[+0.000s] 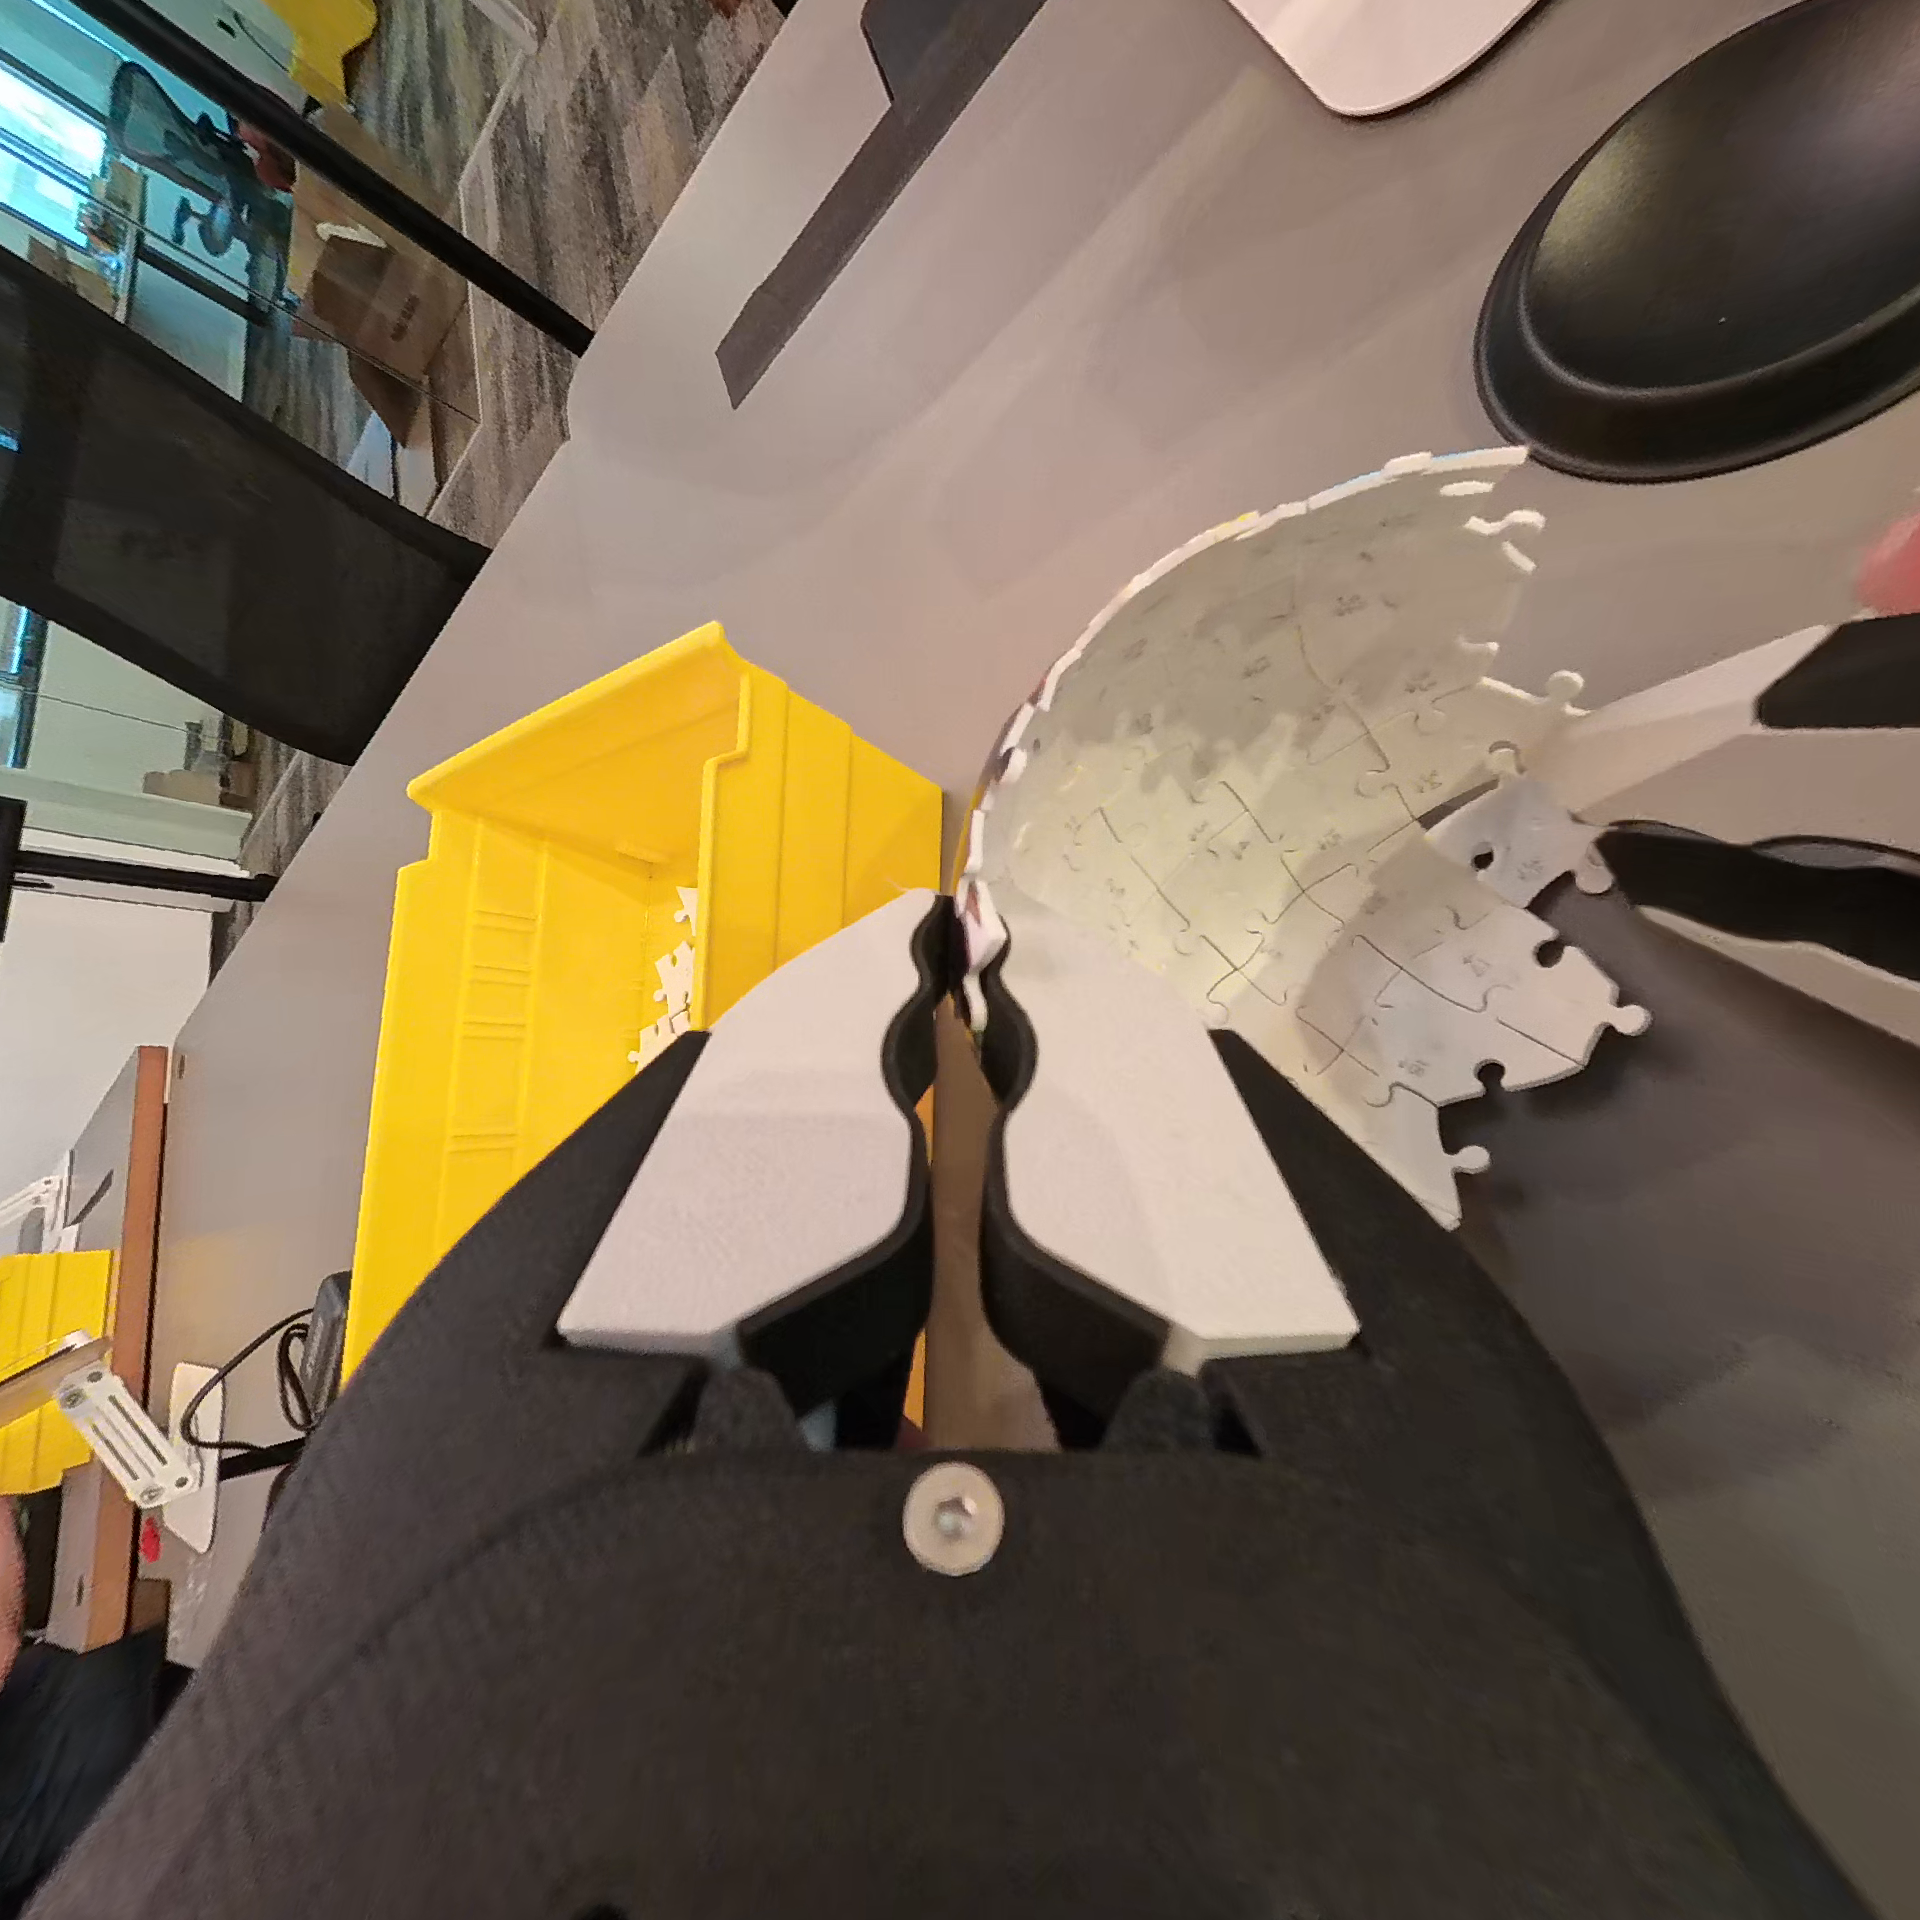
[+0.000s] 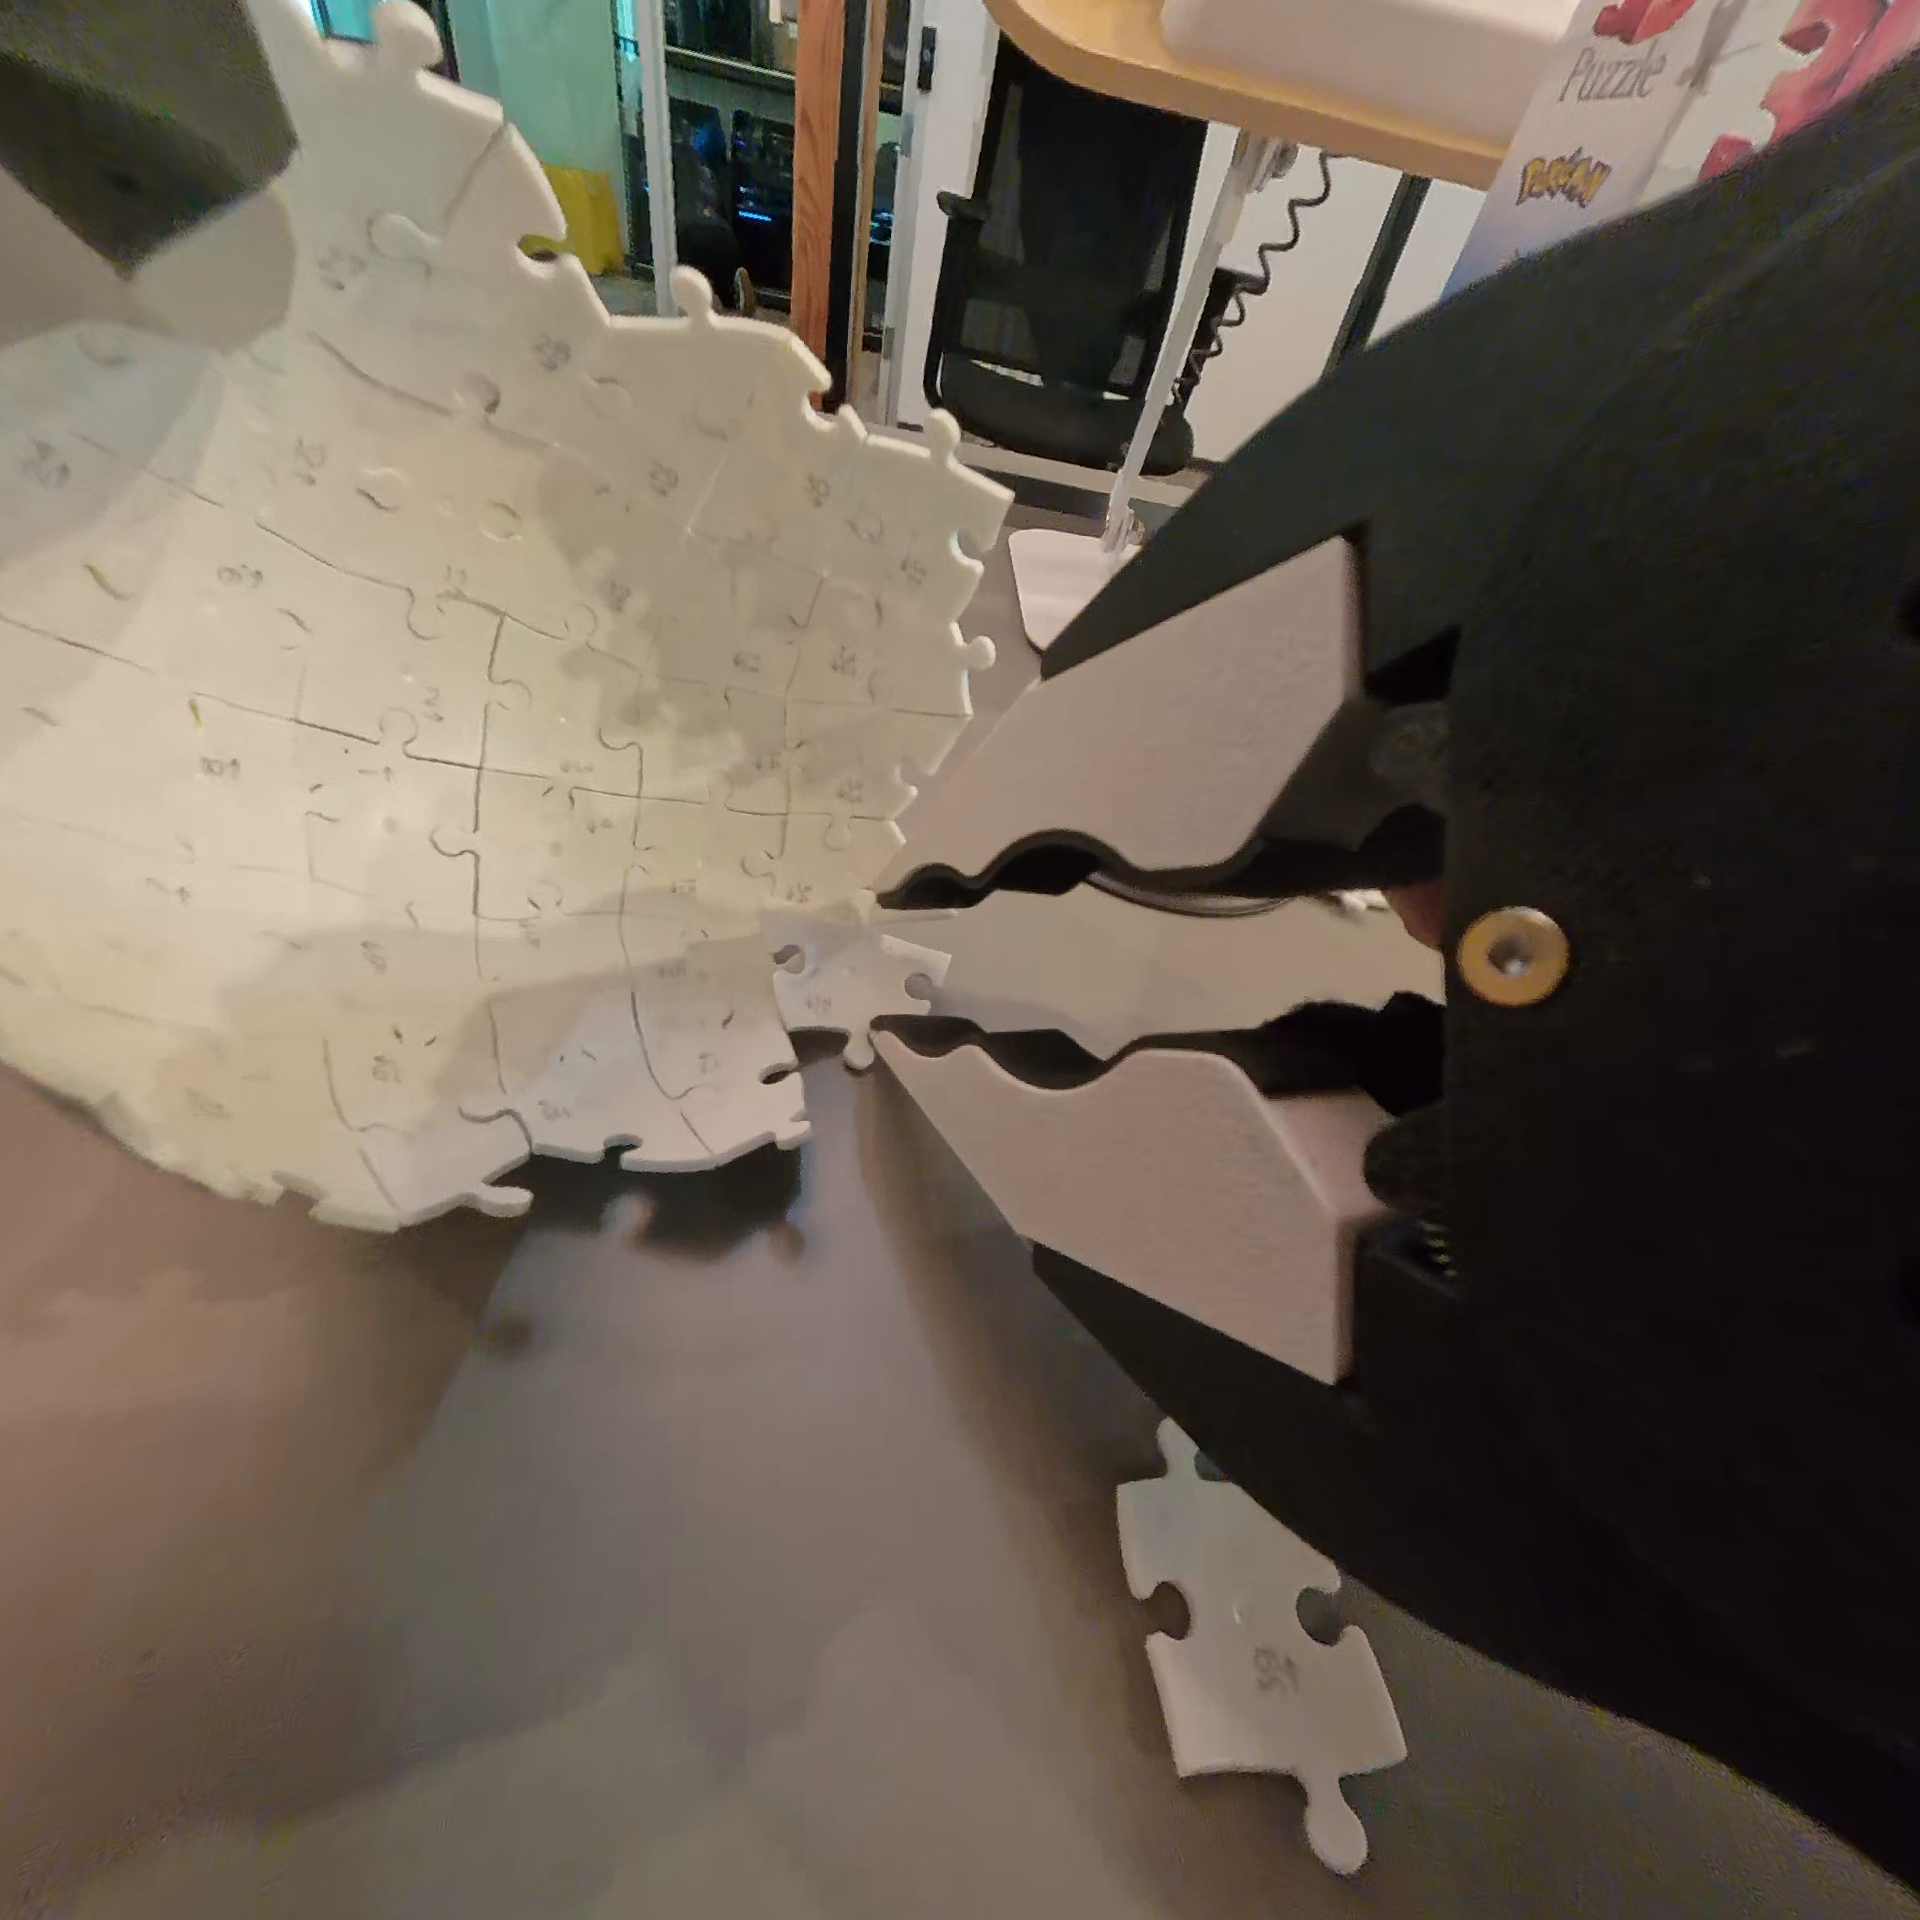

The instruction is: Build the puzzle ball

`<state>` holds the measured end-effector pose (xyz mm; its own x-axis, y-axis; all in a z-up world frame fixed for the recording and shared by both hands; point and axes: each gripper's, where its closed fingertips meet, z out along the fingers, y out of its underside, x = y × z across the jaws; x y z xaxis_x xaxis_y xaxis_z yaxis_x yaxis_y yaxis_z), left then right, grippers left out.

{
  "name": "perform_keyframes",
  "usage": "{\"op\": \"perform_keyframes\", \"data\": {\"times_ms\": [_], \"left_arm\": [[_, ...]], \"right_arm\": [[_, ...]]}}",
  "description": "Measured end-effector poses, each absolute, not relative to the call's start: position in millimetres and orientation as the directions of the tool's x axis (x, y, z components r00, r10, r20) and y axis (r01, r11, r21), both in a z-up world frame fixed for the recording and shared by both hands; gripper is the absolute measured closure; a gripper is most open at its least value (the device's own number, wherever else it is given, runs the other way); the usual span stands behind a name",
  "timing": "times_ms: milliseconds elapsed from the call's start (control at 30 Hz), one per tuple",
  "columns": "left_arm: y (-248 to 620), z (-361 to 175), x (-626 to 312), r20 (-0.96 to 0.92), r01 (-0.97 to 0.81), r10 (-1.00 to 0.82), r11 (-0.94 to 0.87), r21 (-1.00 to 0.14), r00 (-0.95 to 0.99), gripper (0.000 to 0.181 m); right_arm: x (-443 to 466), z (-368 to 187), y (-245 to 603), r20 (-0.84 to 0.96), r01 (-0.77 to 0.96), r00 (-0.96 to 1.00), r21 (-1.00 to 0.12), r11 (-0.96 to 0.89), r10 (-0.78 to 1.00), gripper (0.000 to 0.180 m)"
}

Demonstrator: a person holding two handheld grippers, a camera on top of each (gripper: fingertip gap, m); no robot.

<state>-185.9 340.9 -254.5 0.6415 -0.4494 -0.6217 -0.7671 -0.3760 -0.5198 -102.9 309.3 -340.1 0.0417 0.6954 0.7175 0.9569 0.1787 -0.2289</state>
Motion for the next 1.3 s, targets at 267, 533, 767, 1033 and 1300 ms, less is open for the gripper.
{"op": "perform_keyframes", "data": {"times_ms": [267,533,767,1033,1300], "left_arm": [[340,-254,-185,-0.626,-0.77,-0.449,-0.371,-0.519,0.638,0.178],[339,-253,-185,-0.63,-0.772,-0.447,-0.369,-0.517,0.635,0.178],[338,-253,-183,-0.632,-0.775,-0.449,-0.36,-0.519,0.632,0.178],[337,-252,-181,-0.636,-0.781,-0.454,-0.35,-0.518,0.625,0.178],[337,-251,-177,-0.641,-0.789,-0.461,-0.333,-0.517,0.614,0.178]], "right_arm": [[-113,-335,304,0.746,0.935,0.0,-0.236,0.264,0.666,0.167],[-111,-342,312,0.747,0.935,0.032,-0.256,0.243,0.664,0.174],[-113,-342,313,0.738,0.93,0.037,-0.272,0.248,0.673,0.176],[-115,-341,315,0.729,0.925,0.037,-0.283,0.253,0.683,0.174],[-115,-340,317,0.732,0.92,0.027,-0.284,0.269,0.681,0.174]]}}
